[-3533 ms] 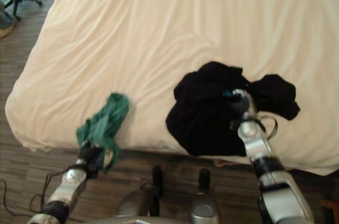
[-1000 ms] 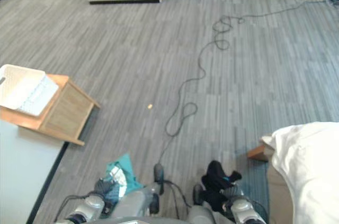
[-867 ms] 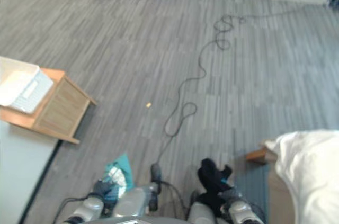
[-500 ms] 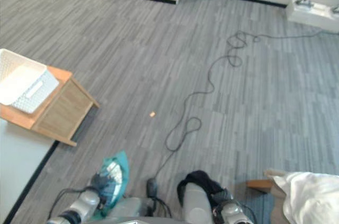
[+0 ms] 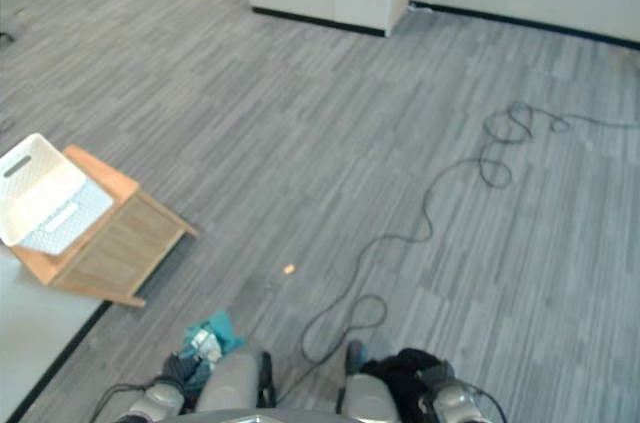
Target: Tidy up the quilt and then pick up the clothes from the bed and put them into the laundry hamper.
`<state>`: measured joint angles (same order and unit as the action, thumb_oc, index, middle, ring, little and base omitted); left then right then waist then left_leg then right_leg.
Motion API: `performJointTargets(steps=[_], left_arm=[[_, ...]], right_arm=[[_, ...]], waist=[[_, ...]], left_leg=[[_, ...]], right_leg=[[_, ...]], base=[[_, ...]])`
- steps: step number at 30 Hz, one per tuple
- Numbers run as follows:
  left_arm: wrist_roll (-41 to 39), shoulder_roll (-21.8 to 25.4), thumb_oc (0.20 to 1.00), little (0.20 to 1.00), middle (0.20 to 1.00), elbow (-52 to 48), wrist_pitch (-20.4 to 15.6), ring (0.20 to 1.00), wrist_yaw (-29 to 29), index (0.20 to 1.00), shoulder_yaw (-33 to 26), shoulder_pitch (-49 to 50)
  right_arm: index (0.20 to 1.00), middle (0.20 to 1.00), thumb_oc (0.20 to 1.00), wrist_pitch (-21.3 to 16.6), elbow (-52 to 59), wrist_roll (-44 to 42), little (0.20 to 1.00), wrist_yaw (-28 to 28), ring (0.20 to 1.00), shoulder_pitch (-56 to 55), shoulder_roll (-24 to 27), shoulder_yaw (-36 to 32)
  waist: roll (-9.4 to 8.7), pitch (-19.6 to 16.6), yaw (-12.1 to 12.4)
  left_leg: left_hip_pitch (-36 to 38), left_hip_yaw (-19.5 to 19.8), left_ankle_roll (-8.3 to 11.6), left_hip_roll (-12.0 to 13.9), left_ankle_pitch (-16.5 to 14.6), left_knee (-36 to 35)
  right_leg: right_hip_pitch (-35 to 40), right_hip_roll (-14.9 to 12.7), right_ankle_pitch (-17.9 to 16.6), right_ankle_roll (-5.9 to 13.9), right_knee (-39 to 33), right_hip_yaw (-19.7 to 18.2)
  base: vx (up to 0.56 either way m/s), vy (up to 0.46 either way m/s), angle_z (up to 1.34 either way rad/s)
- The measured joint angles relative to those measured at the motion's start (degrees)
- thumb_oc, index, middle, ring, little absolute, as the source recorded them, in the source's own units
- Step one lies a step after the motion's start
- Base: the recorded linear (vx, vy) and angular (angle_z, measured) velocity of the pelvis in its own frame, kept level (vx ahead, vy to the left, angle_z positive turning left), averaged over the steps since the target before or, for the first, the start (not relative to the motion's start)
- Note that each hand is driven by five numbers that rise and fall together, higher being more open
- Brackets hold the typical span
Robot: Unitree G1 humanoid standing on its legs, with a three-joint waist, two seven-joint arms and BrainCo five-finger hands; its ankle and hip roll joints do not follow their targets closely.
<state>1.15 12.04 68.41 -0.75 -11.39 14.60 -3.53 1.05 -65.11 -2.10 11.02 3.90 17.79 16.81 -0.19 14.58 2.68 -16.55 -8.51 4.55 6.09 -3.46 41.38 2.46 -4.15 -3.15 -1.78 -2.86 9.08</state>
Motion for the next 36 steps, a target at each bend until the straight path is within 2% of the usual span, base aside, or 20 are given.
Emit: performJointTargets(steps=[4,6,7,8,10,11,13,14,16,19,21,22,25,27,28,29,30,32,35,36], left_arm=[[0.12,-0.81,0.2,0.2,0.2,-0.58,-0.07,0.2,0.54,0.2,-1.72,3.26],[0.18,-0.51,0.2,0.2,0.2,1.13,0.47,0.2,0.65,0.2,-3.47,3.23],[0.2,-0.18,0.2,0.2,0.2,1.81,0.45,0.2,0.65,0.2,-4.39,3.95],[0.18,0.06,0.2,0.2,0.2,3.34,1.42,0.2,0.7,0.2,-5.95,5.46],[0.17,-0.55,0.2,0.2,0.2,5.54,1.78,0.2,0.83,0.2,-5.34,7.13],[0.39,1.41,0.2,0.2,0.2,5.76,1.96,0.2,1.06,0.2,-4.19,7.47],[1.67,2.18,0.2,0.2,0.2,5.89,2.49,0.2,1.39,0.2,-4.6,7.12],[1.92,1.93,0.2,0.2,0.2,5.4,2.51,0.2,1.72,0.2,-4.75,6.97],[2.01,1.68,0.2,0.2,0.2,4.33,2.3,0.2,1.61,0.2,-3.73,6.19],[2.3,1.55,0.2,0.2,0.2,2.21,1.81,0.2,1.32,0.2,-3.2,3.05],[2.32,1.6,0.2,0.2,0.2,2.48,1.24,0.2,1.02,0.2,-2.19,1.46],[2.31,1.65,0.2,0.2,0.2,2.4,1.03,0.2,0.87,0.2,-1.47,0.06],[2.32,1.94,0.2,0.2,0.2,3.89,0.75,0.2,1.07,0.2,-1.04,-1.01],[2.33,0.78,0.2,0.2,0.2,5.57,1.12,0.2,1.62,0.2,-1.1,0.03],[2.32,-0.25,0.2,0.2,0.2,6.12,0.71,0.2,1.98,0.2,-1.06,0.25],[2.13,-1.71,0.2,0.2,0.2,6.65,0.86,0.2,2.26,0.2,-1.06,0.36],[2.09,-1.02,0.2,0.2,0.2,6.3,0.83,0.2,2.05,0.2,-0.39,-0.95],[1.94,1.82,0.2,0.2,0.2,4.29,0.55,0.2,2.06,0.2,0.12,-2.3],[1.59,2.87,0.2,0.2,0.2,1.07,0.63,0.2,2.46,0.2,-1.33,-0.19],[1.52,2.66,0.2,0.2,0.2,0.83,0.18,0.2,2.68,0.2,-1.31,-0.45]], right_arm=[[0.2,0.2,0.2,0.13,-1.15,2.08,0.2,-0.26,0.2,2.34,-0.69,1.35],[0.2,0.2,0.2,0.29,-1.21,2.12,0.2,-0.15,0.2,1.36,-1.34,1.62],[0.2,0.2,0.2,0.41,-1.17,2.16,0.2,-0.08,0.2,1.16,-1.99,1.64],[0.2,0.2,0.2,0.26,-1.22,2.19,0.2,0.0,0.2,0.07,-2.99,1.82],[0.2,0.2,0.2,0.37,-1.24,2.86,0.2,0.05,0.2,-1.9,-2.87,2.14],[0.2,0.2,0.2,0.31,-1.37,4.2,0.2,0.02,0.2,-3.09,-4.93,1.95],[0.2,0.2,0.2,0.06,-0.9,4.38,0.2,-0.09,0.2,-4.2,-5.69,1.96],[0.2,0.2,0.2,0.06,-0.92,4.39,0.2,-0.01,0.2,-4.56,-5.38,1.02],[0.2,0.2,0.2,0.11,-0.57,4.36,0.2,0.31,0.2,-4.77,-5.3,0.89],[0.2,0.2,0.2,0.1,-0.2,4.22,0.2,0.23,0.2,-4.06,-4.89,1.05],[0.2,0.2,0.2,-0.06,0.12,4.18,0.2,0.43,0.2,-3.72,-4.26,1.11],[0.2,0.2,0.2,0.03,-0.36,4.05,0.2,0.3,0.2,-3.16,-4.24,1.44],[0.2,0.2,0.2,0.25,-1.35,3.84,0.2,0.04,0.2,-0.97,-4.31,1.02],[0.2,0.2,0.2,-0.28,-3.92,3.03,0.2,-2.3,0.2,0.22,-3.27,-1.15],[0.2,0.2,0.2,-0.6,-5.24,2.34,0.2,-3.16,0.2,0.48,-1.9,-1.99],[0.2,0.2,0.2,-0.73,-5.52,0.64,0.2,-2.82,0.2,0.72,0.79,-1.53],[0.2,0.2,0.2,-0.81,-5.55,-0.94,0.2,-2.29,0.2,0.56,1.72,-1.49],[0.2,0.2,0.2,-0.81,-5.42,-2.96,0.2,-2.04,0.2,2.45,1.18,-1.0],[0.2,0.2,0.2,-1.42,-1.54,-2.9,0.2,-2.43,0.2,1.63,0.28,-1.15],[0.2,0.2,0.2,-2.32,-1.38,-2.8,0.2,-2.58,0.2,1.9,0.15,-1.74]], waist=[[2.01,-1.49,2.69],[0.93,-2.54,3.17],[-0.52,-3.32,4.19],[-2.28,-5.08,3.82],[0.82,-7.57,4.1],[-3.27,-7.08,4.31],[-5.6,-6.81,2.68],[-5.25,-6.25,1.81],[-3.99,-5.84,1.21],[-0.58,-4.45,-1.93],[0.12,-4.34,-3.19],[-0.14,-4.04,-3.13],[-0.13,-2.24,-4.05],[-1.21,-0.64,-4.36],[-0.38,-1.03,-4.32],[1.14,-1.27,-3.84],[0.42,-0.69,-4.38],[-2.59,0.73,-2.0],[-4.1,2.09,-1.3],[-4.4,2.03,-0.86]], left_leg=[[1.74,-16.24,-2.65,-2.78,6.27,-34.73],[1.87,-24.79,-5.25,-4.31,9.32,-39.59],[2.05,-27.82,-6.38,-5.27,8.31,-38.72],[2.63,-30.84,-12.56,-7.57,7.01,-38.44],[7.81,-27.42,-21.29,-8.2,3.39,-42.55],[9.62,-22.72,-20.7,-9.9,5.43,-42.87],[11.7,-14.9,-19.72,-11.07,6.05,-41.15],[13.84,-12.01,-19.04,-11.26,5.56,-41.47],[15.5,-6.25,-17.58,-10.87,5.35,-41.47],[17.19,2.99,-17.31,-8.21,4.75,-42.68],[16.83,6.8,-14.9,-6.9,3.21,-42.34],[16.94,8.75,-13.43,-6.25,0.58,-42.78],[17.61,12.38,-8.99,-3.16,-0.1,-45.26],[20.11,10.87,-2.83,-0.8,-1.38,-37.58],[17.72,10.29,-3.51,0.23,-1.86,-28.08],[13.85,9.59,-1.71,1.47,0.69,-13.44],[9.68,8.87,0.26,2.67,3.36,-7.59],[2.45,3.86,-1.57,2.49,3.94,-0.68],[0.74,-3.76,-0.69,1.46,1.45,-9.71],[1.99,-7.77,-1.81,-0.78,1.95,-22.27]], right_leg=[[8.37,5.3,7.09,1.79,-1.81,5.23],[11.1,7.97,8.17,2.63,-1.35,9.05],[11.76,7.71,9.78,5.1,-1.6,9.89],[12.91,8.28,11.33,6.06,-0.17,9.91],[12.91,12.68,13.83,8.77,8.57,8.36],[9.27,10.75,16.24,11.69,20.43,8.73],[1.48,6.66,15.5,12.13,41.6,9.46],[-3.38,4.94,15.39,12.26,50.11,5.67],[-9.05,3.88,15.47,12.21,53.89,1.7],[-15.61,-0.65,15.72,11.48,42.81,-3.05],[-12.77,-3.32,14.67,11.71,21.54,-5.05],[-11.49,-5.05,12.64,12.03,8.28,-7.33],[-7.91,-3.2,1.61,12.5,-2.32,-12.38],[-3.56,-1.39,-4.18,8.4,-0.45,-12.03],[-3.08,-0.76,-3.47,6.93,0.2,-11.33],[-2.25,0.66,-1.81,3.62,1.78,-8.8],[-3.03,0.48,-0.53,2.38,3.1,-6.35],[-1.73,-0.35,0.13,1.64,1.9,-4.37],[1.05,-0.06,0.83,0.53,-0.18,-2.38],[1.9,-0.29,1.02,0.57,-1.57,-1.54]], base=[[0.71,0.08,0.4],[0.6,0.112,0.66],[0.44,0.111,0.14],[0.44,0.111,0.41],[0.63,0.173,0.56],[0.58,0.126,0.54],[0.69,0.097,1.29],[0.63,0.081,1.42],[0.48,-0.023,1.36],[0.63,-0.195,1.99],[0.7,-0.317,1.88],[0.6,-0.317,1.61],[0.52,-0.297,1.36],[0.61,-0.561,0.88],[0.36,-0.527,0.62],[0.36,-0.486,0.87],[0.41,-0.357,0.95],[0.32,-0.145,0.73],[0.67,0.039,0.43],[0.66,0.132,0.35]])
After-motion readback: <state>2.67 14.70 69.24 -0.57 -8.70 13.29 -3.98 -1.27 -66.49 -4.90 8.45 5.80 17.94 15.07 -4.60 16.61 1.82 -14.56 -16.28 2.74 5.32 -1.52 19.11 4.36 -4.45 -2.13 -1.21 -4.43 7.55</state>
